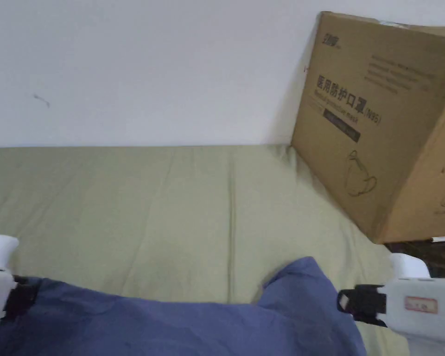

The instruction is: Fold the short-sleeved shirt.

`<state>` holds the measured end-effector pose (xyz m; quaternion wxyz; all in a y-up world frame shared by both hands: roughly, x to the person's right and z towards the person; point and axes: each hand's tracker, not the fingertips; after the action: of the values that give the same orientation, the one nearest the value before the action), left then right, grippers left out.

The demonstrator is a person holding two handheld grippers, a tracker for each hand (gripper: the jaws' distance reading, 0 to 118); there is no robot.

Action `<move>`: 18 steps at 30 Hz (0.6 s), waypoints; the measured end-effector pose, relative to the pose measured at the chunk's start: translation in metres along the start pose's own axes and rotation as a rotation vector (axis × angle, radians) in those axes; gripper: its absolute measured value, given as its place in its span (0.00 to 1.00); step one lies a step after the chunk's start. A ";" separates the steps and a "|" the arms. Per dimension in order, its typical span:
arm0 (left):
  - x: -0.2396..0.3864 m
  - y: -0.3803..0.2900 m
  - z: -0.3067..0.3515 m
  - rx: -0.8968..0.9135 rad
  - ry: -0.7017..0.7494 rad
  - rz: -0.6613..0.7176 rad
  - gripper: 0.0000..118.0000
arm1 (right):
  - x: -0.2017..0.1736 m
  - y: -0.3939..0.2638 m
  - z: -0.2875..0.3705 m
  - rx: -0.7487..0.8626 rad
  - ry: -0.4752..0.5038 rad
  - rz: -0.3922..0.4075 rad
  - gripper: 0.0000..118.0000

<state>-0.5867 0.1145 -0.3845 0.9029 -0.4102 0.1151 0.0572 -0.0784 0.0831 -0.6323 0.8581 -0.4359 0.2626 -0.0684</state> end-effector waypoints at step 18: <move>-0.007 0.000 0.107 0.059 0.029 0.020 0.02 | -0.021 0.049 0.005 -0.146 -0.118 0.192 0.00</move>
<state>-0.5765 0.1946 -0.3143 0.9123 -0.3828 0.1340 0.0569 -0.0994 0.1240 -0.6604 0.8405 -0.4735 0.2566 0.0590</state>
